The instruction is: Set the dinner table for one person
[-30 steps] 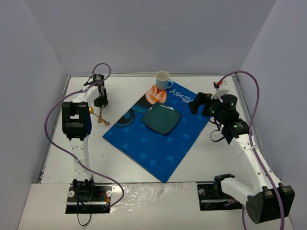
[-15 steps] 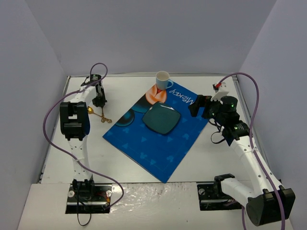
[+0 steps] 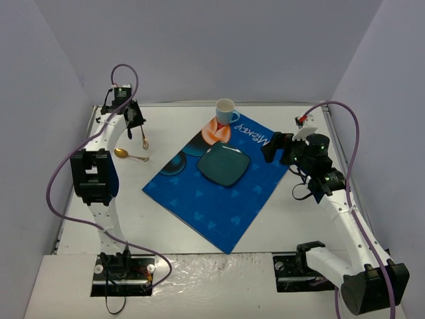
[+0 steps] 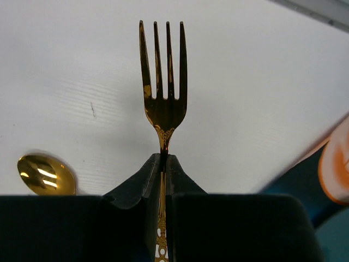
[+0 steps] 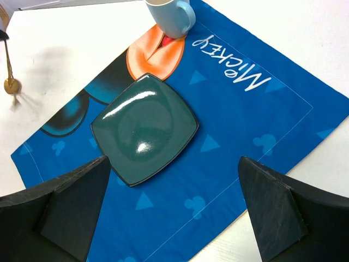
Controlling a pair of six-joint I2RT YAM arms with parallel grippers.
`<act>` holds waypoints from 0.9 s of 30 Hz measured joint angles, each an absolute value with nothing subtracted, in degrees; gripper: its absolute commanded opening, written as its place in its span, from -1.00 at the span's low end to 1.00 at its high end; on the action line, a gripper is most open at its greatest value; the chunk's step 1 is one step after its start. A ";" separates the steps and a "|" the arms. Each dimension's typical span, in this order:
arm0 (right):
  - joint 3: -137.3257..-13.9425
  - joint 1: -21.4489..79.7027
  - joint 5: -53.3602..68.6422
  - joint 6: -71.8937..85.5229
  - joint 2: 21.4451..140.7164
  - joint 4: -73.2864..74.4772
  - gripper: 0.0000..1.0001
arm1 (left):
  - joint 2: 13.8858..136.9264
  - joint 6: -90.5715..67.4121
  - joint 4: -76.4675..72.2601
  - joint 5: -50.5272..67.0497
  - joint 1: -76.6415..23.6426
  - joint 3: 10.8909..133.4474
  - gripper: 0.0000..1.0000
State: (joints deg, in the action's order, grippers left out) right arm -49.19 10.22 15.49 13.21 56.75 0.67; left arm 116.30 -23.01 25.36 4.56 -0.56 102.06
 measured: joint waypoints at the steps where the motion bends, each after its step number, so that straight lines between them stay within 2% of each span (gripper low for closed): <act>1: -49.19 10.22 15.49 13.21 56.75 0.67 1.00 | 115.80 -23.62 24.65 5.07 -0.56 102.14 -1.00; 9: -49.19 10.22 15.46 13.21 56.67 1.20 1.00 | 112.44 -31.43 22.50 5.62 -1.50 98.32 -1.00; 13: -49.19 10.22 15.46 13.17 56.51 1.82 1.00 | 104.54 -40.91 25.59 1.96 -5.53 90.97 -1.00; 17: -49.19 10.22 15.46 12.88 56.27 2.07 1.00 | 93.78 -49.53 27.71 -2.74 -15.30 82.67 -1.00; 22: -49.19 10.22 15.44 12.82 55.55 2.30 1.00 | 82.83 -64.72 25.18 -4.35 -29.58 66.59 -1.00; 27: -49.19 10.22 15.46 13.16 55.31 2.41 1.00 | 84.42 -75.34 25.63 -5.66 -36.00 56.96 -1.00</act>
State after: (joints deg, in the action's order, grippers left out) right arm -49.19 10.22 15.46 13.16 55.31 2.41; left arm 84.42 -75.34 25.63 -5.66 -36.00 56.96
